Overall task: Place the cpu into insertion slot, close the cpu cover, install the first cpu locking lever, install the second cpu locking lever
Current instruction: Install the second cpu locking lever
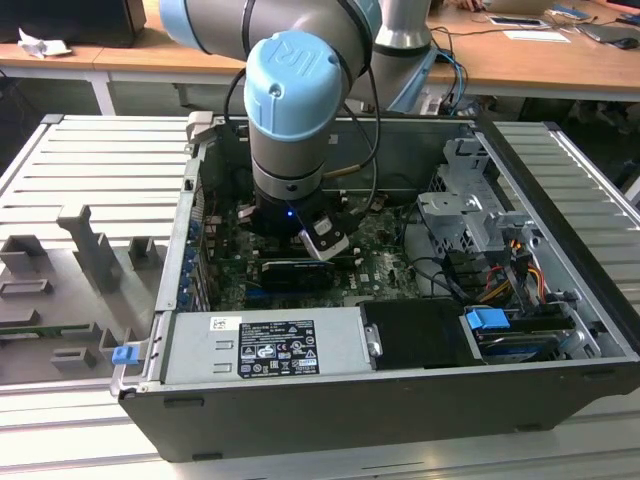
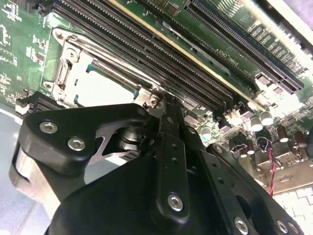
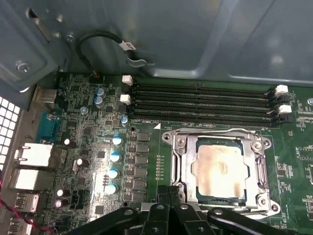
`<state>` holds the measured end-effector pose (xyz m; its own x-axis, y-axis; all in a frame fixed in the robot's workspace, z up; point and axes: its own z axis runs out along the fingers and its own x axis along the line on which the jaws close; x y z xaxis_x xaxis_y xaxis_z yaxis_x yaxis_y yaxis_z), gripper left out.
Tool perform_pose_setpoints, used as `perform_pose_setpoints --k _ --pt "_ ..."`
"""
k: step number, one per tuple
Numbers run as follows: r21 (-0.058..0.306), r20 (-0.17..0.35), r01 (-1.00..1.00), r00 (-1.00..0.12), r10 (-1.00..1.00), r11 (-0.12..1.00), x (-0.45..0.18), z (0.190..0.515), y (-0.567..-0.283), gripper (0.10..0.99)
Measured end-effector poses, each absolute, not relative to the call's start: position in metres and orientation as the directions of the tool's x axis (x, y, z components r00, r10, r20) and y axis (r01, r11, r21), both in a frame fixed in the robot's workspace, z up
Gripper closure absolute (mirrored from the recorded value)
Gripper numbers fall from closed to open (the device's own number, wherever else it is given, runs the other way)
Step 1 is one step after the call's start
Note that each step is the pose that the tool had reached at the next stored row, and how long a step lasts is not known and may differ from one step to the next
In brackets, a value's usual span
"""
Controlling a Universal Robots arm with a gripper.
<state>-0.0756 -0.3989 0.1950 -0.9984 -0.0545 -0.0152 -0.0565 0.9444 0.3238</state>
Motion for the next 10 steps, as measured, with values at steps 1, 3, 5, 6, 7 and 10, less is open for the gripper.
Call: perform_pose_setpoints --k 1,3,5,6,7,10 --pt "0.323 -0.015 -0.056 -0.998 -0.055 0.945 -0.0756 0.1955 -0.399 0.98" --pt "0.324 -0.015 -0.056 -0.998 -0.054 0.944 -0.0757 0.1988 -0.3989 0.98" --pt "0.324 -0.015 -0.056 -0.998 -0.054 0.944 -0.0757 0.2007 -0.3989 0.98" --pt "0.324 -0.015 -0.056 -0.998 -0.054 0.944 -0.0757 0.2013 -0.3989 0.98" --pt "0.324 -0.015 -0.056 -0.998 -0.054 0.944 -0.0757 0.2025 -0.3989 0.98" --pt "0.324 -0.015 -0.056 -0.998 -0.054 0.944 -0.0757 0.203 -0.3989 0.98"
